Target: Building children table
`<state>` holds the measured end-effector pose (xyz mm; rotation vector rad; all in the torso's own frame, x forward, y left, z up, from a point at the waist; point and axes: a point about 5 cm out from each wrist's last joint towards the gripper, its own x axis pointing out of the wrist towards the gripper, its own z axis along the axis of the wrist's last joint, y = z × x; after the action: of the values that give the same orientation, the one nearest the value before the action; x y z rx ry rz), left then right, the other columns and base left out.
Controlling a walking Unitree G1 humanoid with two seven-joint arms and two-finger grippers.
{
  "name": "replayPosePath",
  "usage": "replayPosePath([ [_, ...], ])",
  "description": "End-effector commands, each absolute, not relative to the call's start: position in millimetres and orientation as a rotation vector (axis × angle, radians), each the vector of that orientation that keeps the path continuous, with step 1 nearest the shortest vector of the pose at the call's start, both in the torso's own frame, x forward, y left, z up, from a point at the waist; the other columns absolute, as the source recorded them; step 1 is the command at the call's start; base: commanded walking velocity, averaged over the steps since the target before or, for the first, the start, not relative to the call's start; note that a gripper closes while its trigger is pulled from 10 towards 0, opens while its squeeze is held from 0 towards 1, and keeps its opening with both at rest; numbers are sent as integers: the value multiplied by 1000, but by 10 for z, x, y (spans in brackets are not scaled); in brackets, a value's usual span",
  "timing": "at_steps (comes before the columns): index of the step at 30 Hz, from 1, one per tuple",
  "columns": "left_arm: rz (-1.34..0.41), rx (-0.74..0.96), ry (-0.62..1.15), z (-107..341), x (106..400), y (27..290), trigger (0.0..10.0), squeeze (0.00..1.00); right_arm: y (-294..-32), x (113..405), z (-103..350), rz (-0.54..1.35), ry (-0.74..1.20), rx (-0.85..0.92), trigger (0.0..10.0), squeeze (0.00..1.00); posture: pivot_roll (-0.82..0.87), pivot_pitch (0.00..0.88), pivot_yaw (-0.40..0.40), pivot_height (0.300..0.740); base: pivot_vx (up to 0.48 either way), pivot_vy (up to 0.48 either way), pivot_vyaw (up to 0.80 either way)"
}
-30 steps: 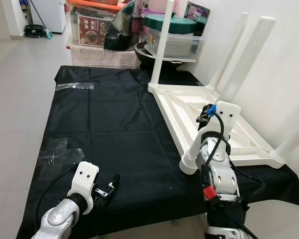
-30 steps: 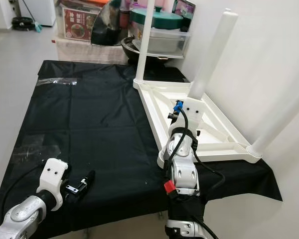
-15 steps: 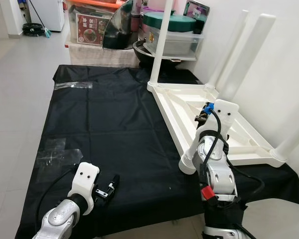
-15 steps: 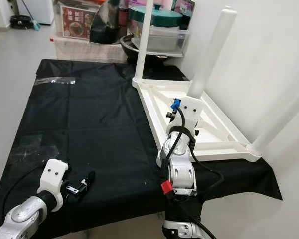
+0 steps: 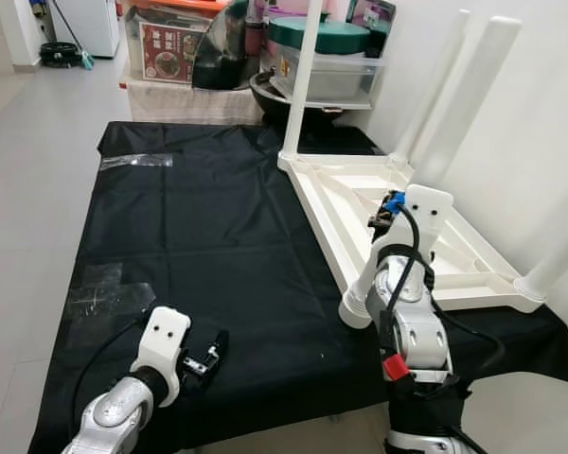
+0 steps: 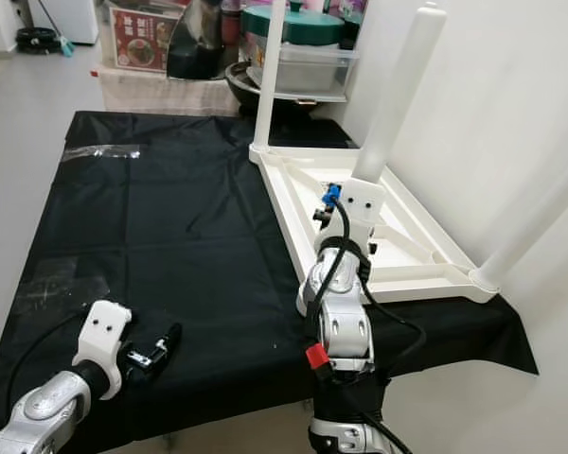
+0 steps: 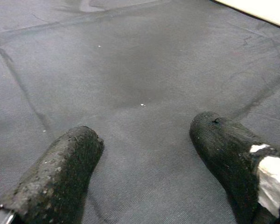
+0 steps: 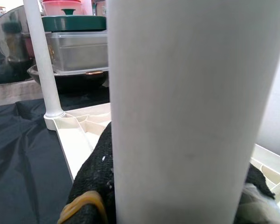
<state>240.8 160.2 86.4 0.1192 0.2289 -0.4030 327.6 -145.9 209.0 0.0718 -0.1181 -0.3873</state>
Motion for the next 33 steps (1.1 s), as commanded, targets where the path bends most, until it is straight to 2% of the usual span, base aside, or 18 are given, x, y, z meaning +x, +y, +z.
replayPosePath([
  [1, -418, 118, 241, 829, 2406, 1567, 10000, 0, -1570, 3272, 2093, -435, -112, 53, 10000, 0, 53, 0, -139, 740, 0, 0, 0],
  [10, -421, 117, 241, 827, 2403, 1563, 10000, 0, -1596, 3273, 2166, -440, -143, 59, 10000, 0, 50, 0, -138, 740, 0, 0, 0],
  [11, -421, 117, 242, 826, 2402, 1564, 10000, 0, -1598, 3269, 2176, -441, -148, 63, 10000, 231, 50, 0, -138, 740, 0, 0, 0],
  [12, -421, 118, 242, 827, 2401, 1566, 10000, 0, -1599, 3266, 2186, -442, -153, 67, 10000, 612, 50, 0, -137, 740, 0, 0, 0],
  [13, -421, 118, 242, 827, 2401, 1566, 10000, 0, -1599, 3266, 2186, -442, -153, 67, 10000, 612, 50, 0, -137, 740, 0, 0, 0],
  [14, -422, 119, 242, 827, 2400, 1567, 10000, 0, -1602, 3260, 2200, -444, -161, 71, 10000, 1000, 50, 0, -137, 740, 0, 0, 0],
  [21, -424, 121, 242, 828, 2400, 1573, 10000, 0, -1594, 3243, 2297, -415, -224, 63, 10000, 1000, 49, 0, -133, 740, 0, 0, 0],
  [26, -430, 122, 244, 826, 2397, 1576, 10000, 0, -1611, 3215, 2487, -327, -315, 39, 10000, 1000, 45, 0, -130, 740, 0, 0, 0],
  [28, -431, 122, 245, 827, 2399, 1577, 10000, 0, -1594, 3220, 2544, -243, -339, 51, 10000, 1000, 41, 0, -127, 740, 0, 0, 0],
  [30, -433, 122, 245, 827, 2401, 1575, 10000, 0, -1569, 3255, 2569, -68, -325, 23, 10000, 1000, 33, 0, -121, 740, 0, 0, 0],
  [32, -434, 122, 245, 827, 2402, 1573, 10000, 0, -1570, 3271, 2561, 3, -303, -7, 10000, 1000, 33, 0, -121, 740, 0, 0, 0],
  [33, -436, 122, 246, 825, 2403, 1570, 10000, 0, -1632, 3308, 2539, 42, -273, -41, 10000, 608, 28, 0, -119, 740, 0, 0, 0],
])
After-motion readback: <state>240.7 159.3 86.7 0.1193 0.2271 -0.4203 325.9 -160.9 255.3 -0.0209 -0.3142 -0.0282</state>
